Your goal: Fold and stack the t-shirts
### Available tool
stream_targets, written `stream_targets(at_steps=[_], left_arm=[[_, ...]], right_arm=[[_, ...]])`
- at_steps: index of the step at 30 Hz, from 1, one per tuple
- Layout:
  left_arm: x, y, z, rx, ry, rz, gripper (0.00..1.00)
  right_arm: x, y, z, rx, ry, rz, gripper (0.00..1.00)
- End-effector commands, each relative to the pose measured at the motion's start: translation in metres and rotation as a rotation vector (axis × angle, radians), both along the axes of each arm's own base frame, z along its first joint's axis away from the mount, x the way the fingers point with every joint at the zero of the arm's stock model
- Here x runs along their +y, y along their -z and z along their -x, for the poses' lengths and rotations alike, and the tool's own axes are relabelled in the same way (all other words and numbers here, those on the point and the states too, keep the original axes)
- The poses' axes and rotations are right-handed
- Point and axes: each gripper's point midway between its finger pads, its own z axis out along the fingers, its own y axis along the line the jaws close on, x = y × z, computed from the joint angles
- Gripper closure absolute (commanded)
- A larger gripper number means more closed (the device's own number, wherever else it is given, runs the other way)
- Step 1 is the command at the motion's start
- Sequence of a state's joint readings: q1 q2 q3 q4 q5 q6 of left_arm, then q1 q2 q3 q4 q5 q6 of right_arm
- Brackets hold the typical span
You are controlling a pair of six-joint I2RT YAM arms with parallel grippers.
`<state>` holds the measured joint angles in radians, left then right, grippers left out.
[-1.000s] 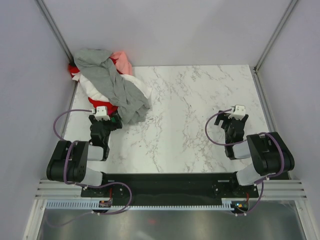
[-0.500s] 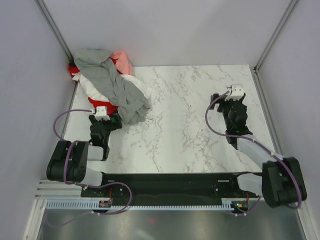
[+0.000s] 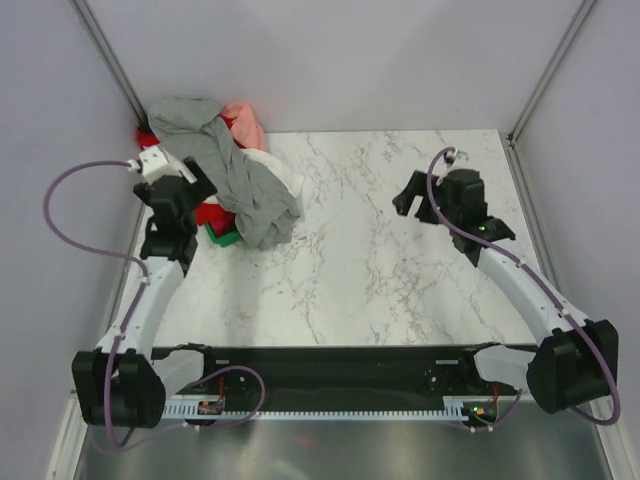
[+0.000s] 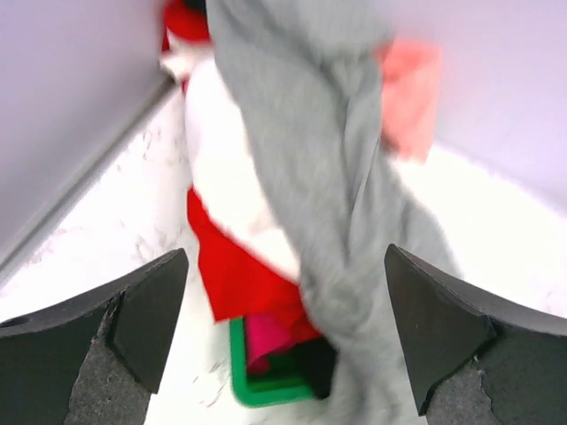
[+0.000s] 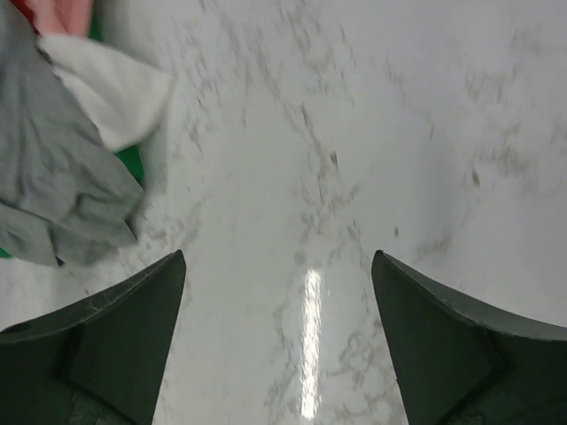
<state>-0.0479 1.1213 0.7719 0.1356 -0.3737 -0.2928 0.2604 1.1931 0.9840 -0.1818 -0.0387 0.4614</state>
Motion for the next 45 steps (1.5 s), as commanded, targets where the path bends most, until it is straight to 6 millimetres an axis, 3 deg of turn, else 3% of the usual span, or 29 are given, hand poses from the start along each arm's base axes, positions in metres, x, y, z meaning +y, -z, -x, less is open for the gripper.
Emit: stream_targets(at_steps=[1,2,4,5,6,7,8,9,10,11,12,14,15,16,18,19,21,22,27,29,30,32,35,36,37,39,41,43,45], left_arm=[[0.027,-0.015,0.044,0.116,-0.181,0.162,0.00],[0.004,-0.024,0.034,0.105,-0.011,0.184,0.00],[-0.011,-0.052,0.023,0.054,0.077,0.210,0.00],[-0.022,-0.044,0.010,0.099,0.123,0.256,0.00],[-0.030,-0.066,-0.005,0.083,0.166,0.263,0.00],[-0.056,-0.068,-0.016,0.111,0.244,0.259,0.00],[-0.069,-0.037,-0.035,0.223,0.263,0.234,0.00],[-0.085,-0.063,-0.051,0.189,0.301,0.211,0.00],[-0.116,-0.061,-0.059,0.213,0.370,0.194,0.00],[-0.148,-0.051,-0.078,0.253,0.435,0.186,0.00],[-0.154,-0.050,-0.089,0.257,0.454,0.191,0.00],[-0.196,-0.039,-0.105,0.293,0.534,0.212,0.00],[-0.215,-0.023,-0.126,0.333,0.564,0.221,0.00],[-0.235,-0.014,-0.133,0.355,0.598,0.221,0.00],[-0.257,-0.008,-0.152,0.373,0.624,0.244,0.00],[-0.267,0.035,-0.162,0.451,0.614,0.254,0.00],[-0.272,0.054,-0.176,0.475,0.568,0.301,0.00],[-0.273,0.083,-0.179,0.524,0.542,0.311,0.00],[-0.273,0.141,-0.179,0.629,0.486,0.359,0.07],[-0.258,0.161,-0.172,0.689,0.447,0.388,0.11],[-0.249,0.181,-0.162,0.744,0.424,0.403,0.14],[-0.213,0.203,-0.145,0.813,0.347,0.411,0.21],[-0.153,0.208,-0.132,0.829,0.204,0.375,0.22],[-0.136,0.204,-0.118,0.838,0.166,0.376,0.21],[-0.106,0.202,-0.116,0.830,0.108,0.401,0.21],[-0.076,0.205,-0.101,0.836,0.062,0.437,0.21],[-0.033,0.190,-0.098,0.799,0.006,0.432,0.20],[-0.006,0.180,-0.092,0.774,-0.033,0.440,0.19],[-0.001,0.173,-0.092,0.765,-0.005,0.434,0.20]], right_arm=[[0.018,0.053,0.035,0.207,-0.044,-0.036,0.05],[0.022,0.056,0.035,0.215,-0.053,-0.024,0.05],[0.029,0.063,0.039,0.246,-0.075,-0.011,0.02],[0.036,0.070,0.042,0.278,-0.105,-0.014,0.02],[0.040,0.074,0.045,0.292,-0.128,-0.010,0.03],[0.045,0.081,0.051,0.311,-0.146,0.000,0.06],[0.046,0.083,0.054,0.313,-0.146,0.006,0.06],[0.046,0.085,0.057,0.314,-0.143,0.012,0.05],[0.047,0.092,0.063,0.324,-0.144,0.017,0.05],[0.045,0.094,0.068,0.323,-0.141,0.020,0.04],[0.045,0.091,0.068,0.313,-0.141,0.017,0.04],[0.044,0.096,0.075,0.324,-0.145,0.023,0.04],[0.042,0.095,0.077,0.322,-0.144,0.024,0.04],[0.041,0.098,0.081,0.336,-0.147,0.033,0.04],[0.037,0.098,0.086,0.340,-0.145,0.044,0.04],[0.035,0.099,0.090,0.356,-0.145,0.054,0.04],[0.030,0.093,0.095,0.342,-0.143,0.068,0.04],[0.027,0.093,0.099,0.351,-0.138,0.078,0.04],[0.019,0.082,0.105,0.326,-0.125,0.095,0.03],[0.020,0.080,0.103,0.326,-0.128,0.094,0.03],[0.022,0.078,0.103,0.327,-0.134,0.093,0.03],[0.024,0.078,0.100,0.333,-0.139,0.094,0.03],[0.025,0.076,0.097,0.330,-0.139,0.089,0.03],[0.027,0.077,0.096,0.331,-0.141,0.090,0.03],[0.027,0.077,0.095,0.330,-0.143,0.088,0.03],[0.028,0.079,0.095,0.334,-0.142,0.088,0.03],[0.029,0.078,0.094,0.336,-0.144,0.082,0.03],[0.029,0.079,0.095,0.336,-0.147,0.082,0.03],[0.028,0.076,0.096,0.325,-0.145,0.080,0.03]])
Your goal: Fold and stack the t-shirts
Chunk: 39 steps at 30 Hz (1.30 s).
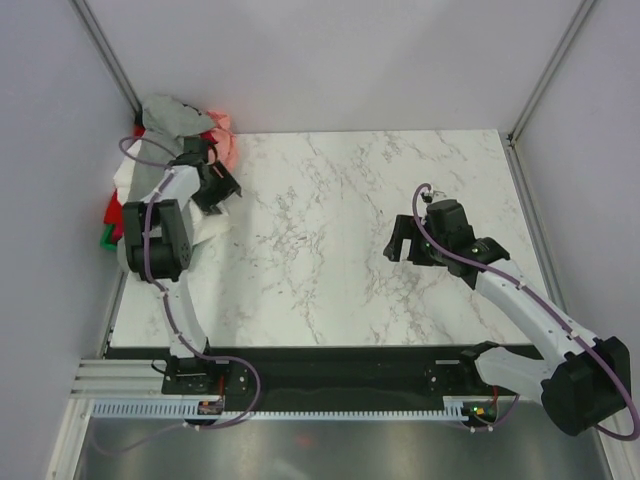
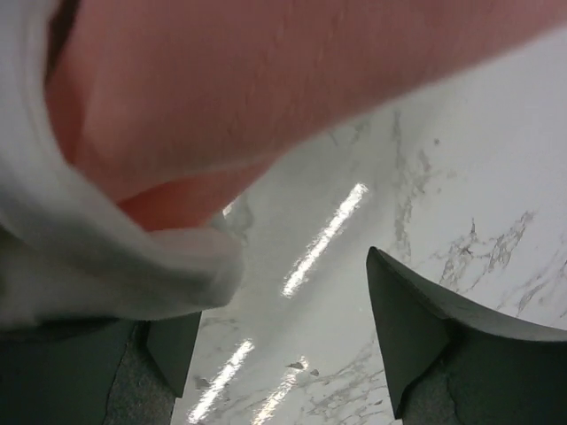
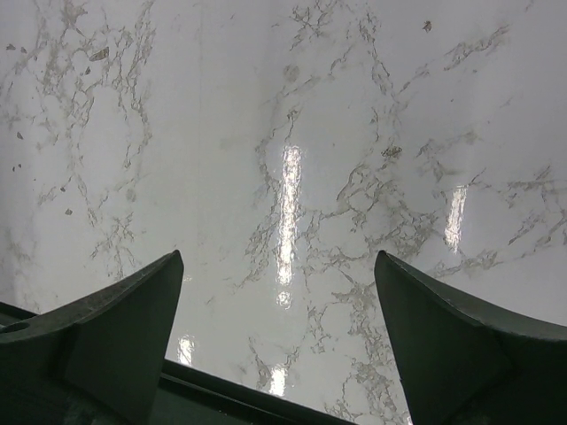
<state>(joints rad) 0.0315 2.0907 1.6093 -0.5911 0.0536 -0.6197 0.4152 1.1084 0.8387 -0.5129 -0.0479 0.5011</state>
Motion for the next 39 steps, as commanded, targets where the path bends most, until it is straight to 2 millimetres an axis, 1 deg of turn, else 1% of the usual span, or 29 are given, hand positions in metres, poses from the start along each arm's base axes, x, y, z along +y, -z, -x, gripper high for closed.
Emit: stream_targets(at_steps=[1,3,4,5,7,8,9,11,12,15,16,17,18,19,20,21,22,24,25,26,29,31,32,33,34,35,37,38,39], left_arm=[[0.049,-0.028,0.005,-0.049,-0.024,-0.111,0.20],[0.043,-0.047,0.003,-0.093,0.011,-0.128,0.19],[0.035,-0.058,0.002,-0.120,0.034,-0.144,0.18],[0.034,-0.083,0.001,-0.174,0.045,-0.184,0.14],[0.030,-0.107,0.000,-0.225,0.054,-0.247,0.09],[0.037,-0.121,0.000,-0.248,0.032,-0.289,0.02],[0.040,-0.141,0.001,-0.289,0.014,-0.301,0.00],[0.051,-0.162,0.001,-0.329,-0.020,-0.328,0.00],[0.055,-0.178,-0.001,-0.362,-0.035,-0.341,0.00],[0.071,-0.194,-0.010,-0.385,-0.062,-0.362,0.02],[0.081,-0.183,-0.014,-0.354,-0.070,-0.365,0.05],[0.087,-0.178,-0.016,-0.331,-0.073,-0.370,0.10],[0.092,-0.179,-0.018,-0.317,-0.077,-0.373,0.12],[0.102,-0.163,-0.020,-0.276,-0.086,-0.372,0.14],[0.106,-0.160,-0.023,-0.267,-0.081,-0.374,0.16],[0.110,-0.153,-0.023,-0.253,-0.077,-0.378,0.16],[0.118,-0.141,-0.025,-0.225,-0.082,-0.382,0.16],[0.126,-0.132,-0.028,-0.205,-0.074,-0.398,0.15],[0.134,-0.128,-0.029,-0.193,-0.085,-0.403,0.14],[0.139,-0.117,-0.030,-0.170,-0.080,-0.409,0.11],[0.156,-0.107,-0.033,-0.143,-0.096,-0.432,0.06],[0.164,-0.101,-0.034,-0.128,-0.105,-0.429,0.05],[0.166,-0.102,-0.036,-0.131,-0.104,-0.412,0.09],[0.169,-0.095,-0.036,-0.114,-0.106,-0.396,0.15],[0.169,-0.098,-0.037,-0.118,-0.107,-0.386,0.23],[0.169,-0.105,-0.039,-0.129,-0.112,-0.384,0.42],[0.167,-0.120,-0.043,-0.163,-0.114,-0.383,0.65],[0.167,-0.132,-0.045,-0.192,-0.115,-0.381,0.81],[0.167,-0.138,-0.046,-0.205,-0.115,-0.379,0.90]], right_arm=[[0.004,-0.018,-0.006,-0.054,-0.006,-0.017,0.03],[0.002,-0.017,-0.005,-0.055,0.001,-0.014,0.03],[0.001,-0.016,-0.004,-0.050,0.003,-0.012,0.03],[0.001,-0.016,-0.003,-0.050,0.003,-0.012,0.03],[-0.001,-0.015,-0.001,-0.045,0.009,-0.012,0.03],[-0.001,-0.016,0.000,-0.048,0.010,-0.012,0.03],[-0.002,-0.016,0.001,-0.050,0.008,-0.012,0.03],[-0.004,-0.016,0.003,-0.053,0.009,-0.005,0.03],[-0.005,-0.014,0.004,-0.050,0.009,-0.002,0.03],[-0.008,-0.013,0.006,-0.048,0.010,0.015,0.03],[-0.009,-0.013,0.007,-0.044,0.010,0.019,0.03],[-0.010,-0.015,0.006,-0.049,0.016,0.022,0.03],[-0.011,-0.016,0.007,-0.050,0.016,0.021,0.03],[-0.010,-0.016,0.008,-0.050,0.016,0.020,0.03],[-0.011,-0.017,0.008,-0.053,0.017,0.017,0.03],[-0.011,-0.017,0.009,-0.054,0.017,0.017,0.03],[-0.012,-0.016,0.010,-0.052,0.019,0.018,0.02],[-0.012,-0.016,0.011,-0.053,0.016,0.020,0.02],[-0.012,-0.015,0.012,-0.050,0.013,0.024,0.02],[-0.012,-0.015,0.012,-0.049,0.012,0.025,0.02],[-0.014,-0.012,0.013,-0.044,-0.001,0.042,0.02],[-0.014,-0.011,0.013,-0.042,-0.008,0.050,0.02],[-0.014,-0.011,0.013,-0.039,-0.006,0.050,0.02],[-0.014,-0.012,0.012,-0.042,-0.007,0.050,0.02],[-0.014,-0.012,0.012,-0.042,-0.007,0.050,0.02],[-0.014,-0.012,0.012,-0.042,-0.008,0.050,0.02],[-0.013,-0.012,0.011,-0.039,-0.003,0.048,0.02],[-0.013,-0.012,0.012,-0.038,-0.003,0.046,0.02],[-0.013,-0.011,0.012,-0.037,-0.002,0.045,0.02]])
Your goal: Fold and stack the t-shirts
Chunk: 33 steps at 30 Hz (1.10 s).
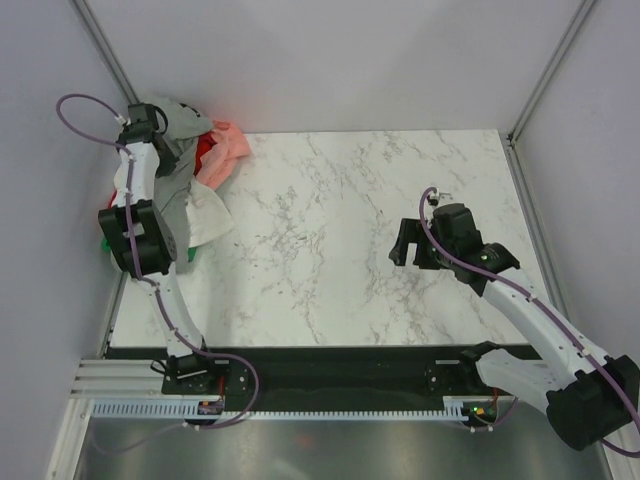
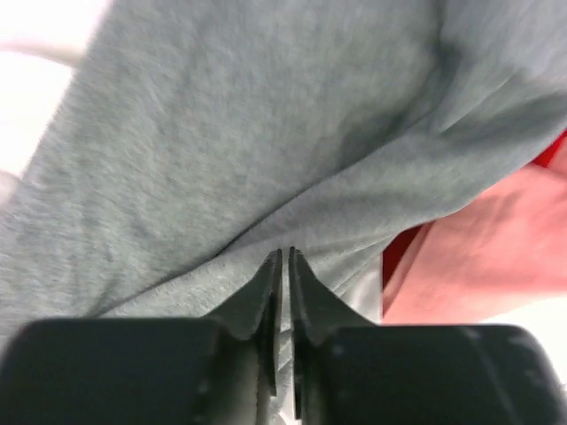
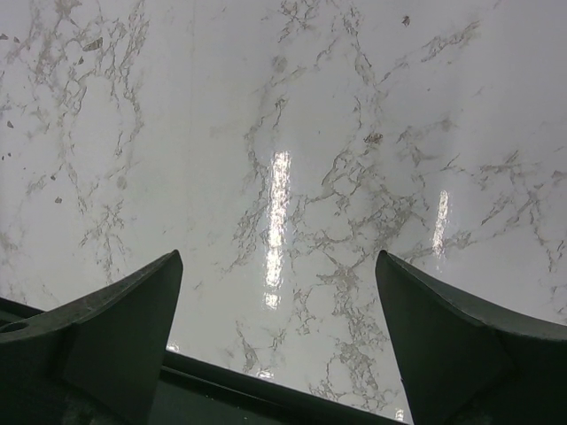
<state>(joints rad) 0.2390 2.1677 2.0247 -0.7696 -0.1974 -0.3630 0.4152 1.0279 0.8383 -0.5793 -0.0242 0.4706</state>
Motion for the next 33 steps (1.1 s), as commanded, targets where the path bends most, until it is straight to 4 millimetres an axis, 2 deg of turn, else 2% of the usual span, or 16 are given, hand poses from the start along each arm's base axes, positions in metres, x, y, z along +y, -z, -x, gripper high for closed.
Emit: stream_targets(at_steps=[1,7,8,9,10,12,14,18,22,24,26,28,29,31,32,33], left_arm=[[0.000,-0.065,-0.011,-0.133,0.035,-0.024,0.98],[-0.024,-0.140,-0.014,-0.308,0.083,0.006,0.98],[-0.025,-0.154,-0.012,-0.335,0.079,-0.007,0.90],[-0.024,-0.157,-0.013,-0.342,0.071,-0.015,0.73],[-0.021,-0.157,-0.012,-0.338,0.064,-0.027,0.34],[-0.017,-0.136,-0.018,-0.292,0.069,-0.033,0.17],[-0.021,-0.109,-0.023,-0.238,0.120,-0.004,0.14],[-0.026,-0.038,-0.032,-0.110,0.155,0.043,0.18],[-0.028,0.000,-0.045,-0.068,0.202,0.057,0.19],[-0.030,0.005,-0.052,-0.075,0.220,0.069,0.18],[-0.029,0.015,-0.056,-0.064,0.222,0.071,0.24],[-0.028,0.013,-0.057,-0.070,0.218,0.068,0.38],[-0.028,0.008,-0.058,-0.080,0.214,0.065,0.55],[-0.026,0.000,-0.059,-0.093,0.212,0.050,0.75],[-0.023,-0.012,-0.059,-0.110,0.200,0.027,0.97],[-0.020,-0.019,-0.058,-0.122,0.190,0.017,0.98]], right_arm=[[-0.002,0.000,-0.001,-0.006,0.005,0.016,0.02],[0.000,-0.009,-0.001,-0.024,0.016,-0.014,0.02],[0.001,-0.011,-0.001,-0.027,0.014,-0.018,0.02],[0.001,-0.011,-0.001,-0.023,0.016,-0.021,0.02],[0.001,-0.011,0.000,-0.021,0.015,-0.021,0.02],[0.000,-0.012,0.001,-0.022,0.019,-0.019,0.02],[-0.001,-0.011,0.002,-0.020,0.021,-0.016,0.02],[-0.002,-0.005,0.000,-0.008,0.019,-0.001,0.02],[-0.002,0.005,-0.002,0.016,0.006,0.024,0.02],[-0.001,0.009,-0.002,0.019,-0.003,0.034,0.02],[-0.006,0.014,-0.004,0.021,0.011,0.061,0.02],[-0.006,0.016,-0.005,0.022,0.011,0.067,0.02],[-0.007,0.017,-0.005,0.025,0.011,0.068,0.02],[-0.007,0.019,-0.005,0.027,0.011,0.066,0.02],[-0.006,0.019,-0.004,0.027,0.011,0.063,0.02],[-0.006,0.018,-0.005,0.025,0.011,0.060,0.02]])
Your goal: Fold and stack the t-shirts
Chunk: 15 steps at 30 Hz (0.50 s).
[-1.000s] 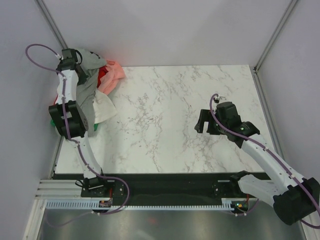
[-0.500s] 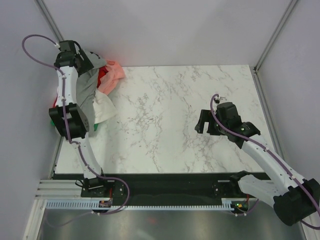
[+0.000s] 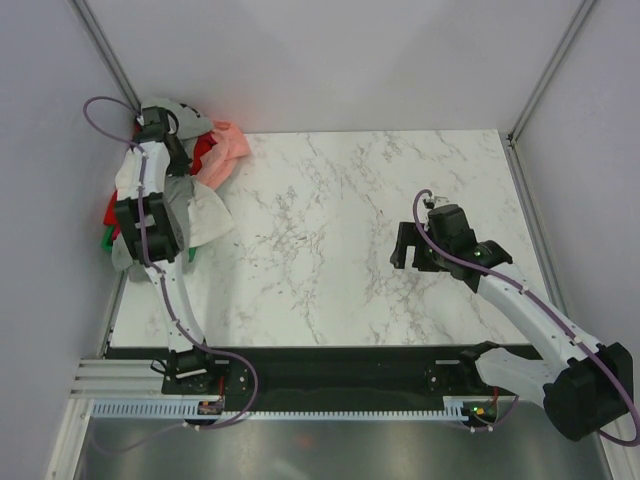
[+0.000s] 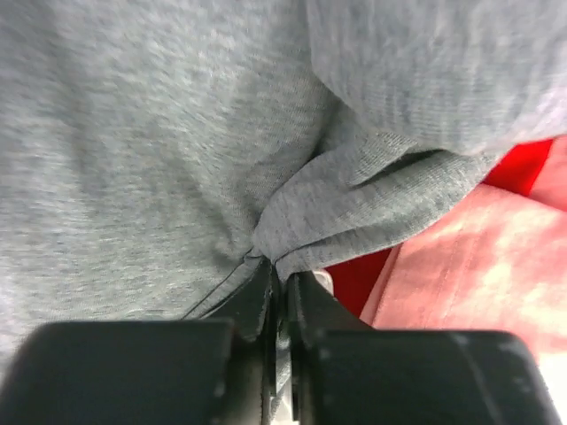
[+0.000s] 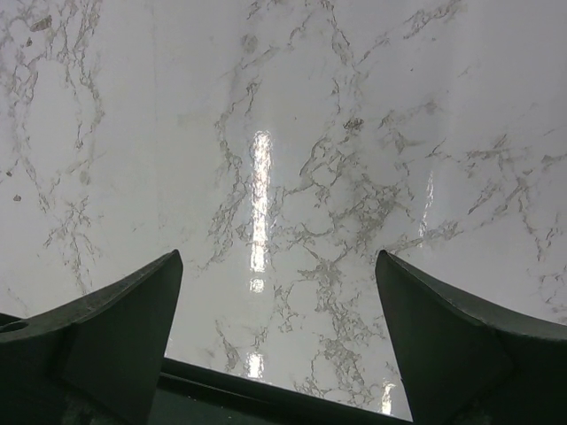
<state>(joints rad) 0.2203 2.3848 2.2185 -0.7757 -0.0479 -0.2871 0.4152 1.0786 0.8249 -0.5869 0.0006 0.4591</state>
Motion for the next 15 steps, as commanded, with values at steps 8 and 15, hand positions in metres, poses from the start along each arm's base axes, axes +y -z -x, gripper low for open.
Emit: stream_targets(at_steps=[8,15], left_arm=[[-0.020,-0.240,-0.002,-0.478,-0.004,-0.123,0.98],[-0.165,-0.366,0.045,-0.739,0.273,-0.137,0.98]], right_arm=[[0.004,-0.016,-0.004,-0.052,0.004,-0.031,0.02],[-0.008,-0.056,-0.012,-0.148,0.083,-0.029,0.02]])
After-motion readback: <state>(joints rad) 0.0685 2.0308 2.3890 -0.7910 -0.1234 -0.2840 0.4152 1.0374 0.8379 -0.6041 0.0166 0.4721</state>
